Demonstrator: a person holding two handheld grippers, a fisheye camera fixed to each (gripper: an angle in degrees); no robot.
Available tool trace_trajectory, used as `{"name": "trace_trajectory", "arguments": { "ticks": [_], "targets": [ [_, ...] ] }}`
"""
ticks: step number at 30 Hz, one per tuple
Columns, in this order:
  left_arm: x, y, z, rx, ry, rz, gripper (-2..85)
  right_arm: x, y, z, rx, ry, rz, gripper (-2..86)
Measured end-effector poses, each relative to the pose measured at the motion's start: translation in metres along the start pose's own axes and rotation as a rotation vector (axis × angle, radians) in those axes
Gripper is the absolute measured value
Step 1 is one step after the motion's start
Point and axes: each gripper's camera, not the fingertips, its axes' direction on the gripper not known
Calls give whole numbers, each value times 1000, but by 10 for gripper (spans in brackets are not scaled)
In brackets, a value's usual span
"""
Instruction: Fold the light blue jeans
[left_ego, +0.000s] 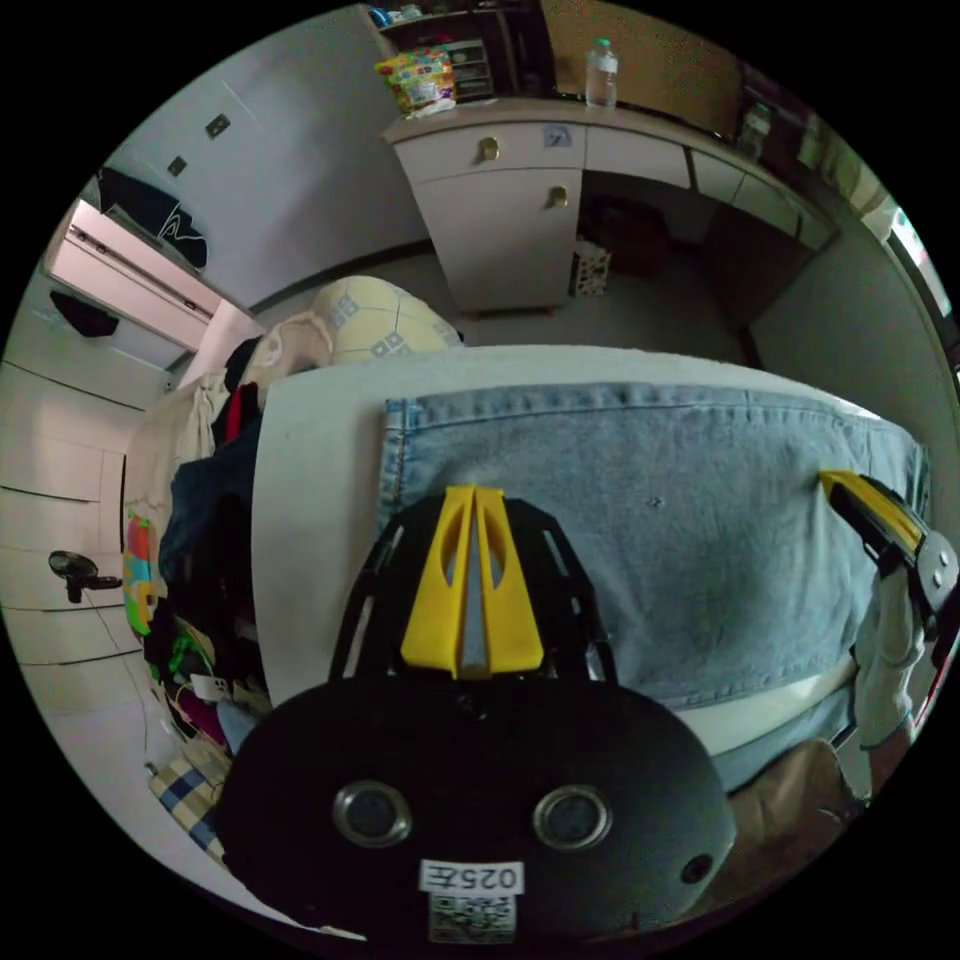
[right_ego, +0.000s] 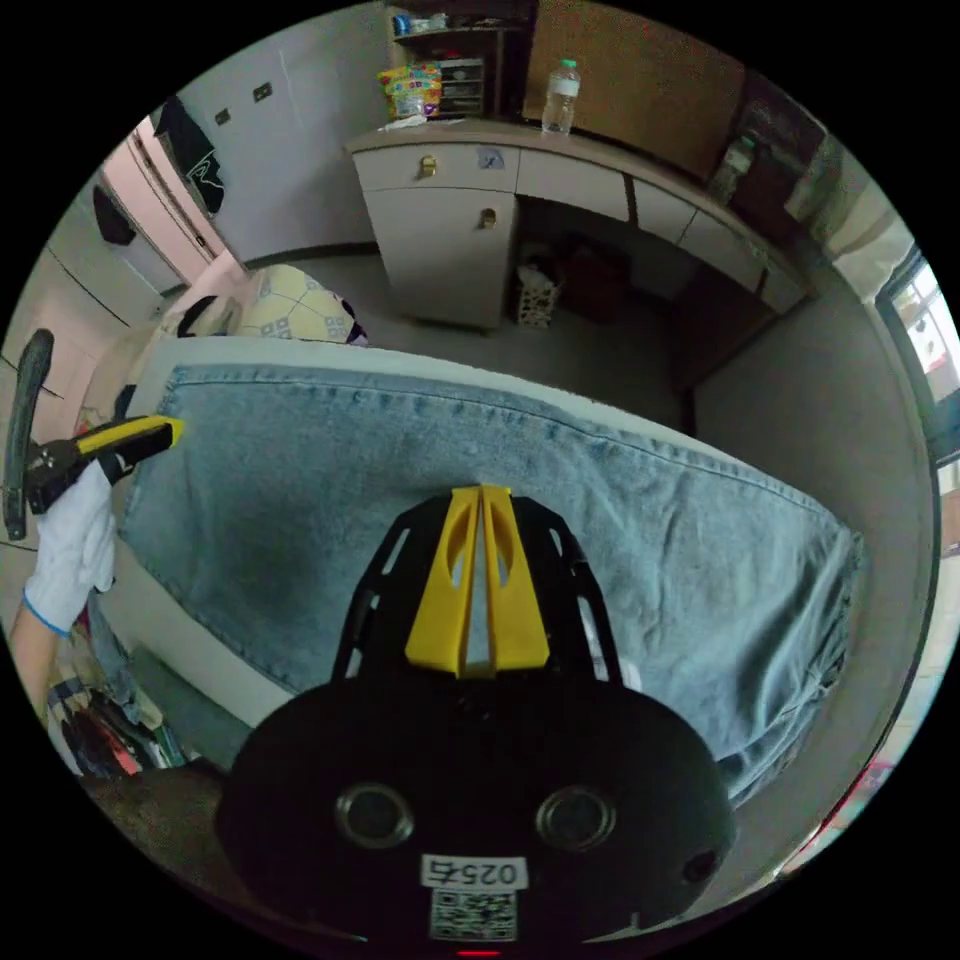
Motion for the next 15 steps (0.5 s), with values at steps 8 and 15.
{"name": "trace_trajectory", "arguments": {
  "ticks": [8, 15],
  "targets": [
    [-84, -34, -25, -38, 218, -122, -6, 5, -41, -16, -49, -52, -42, -8],
    [-191, 127, -117, 44, 464, -302, 58, 56, 33, -92, -125, -573, -257, 71]
  ]
}}
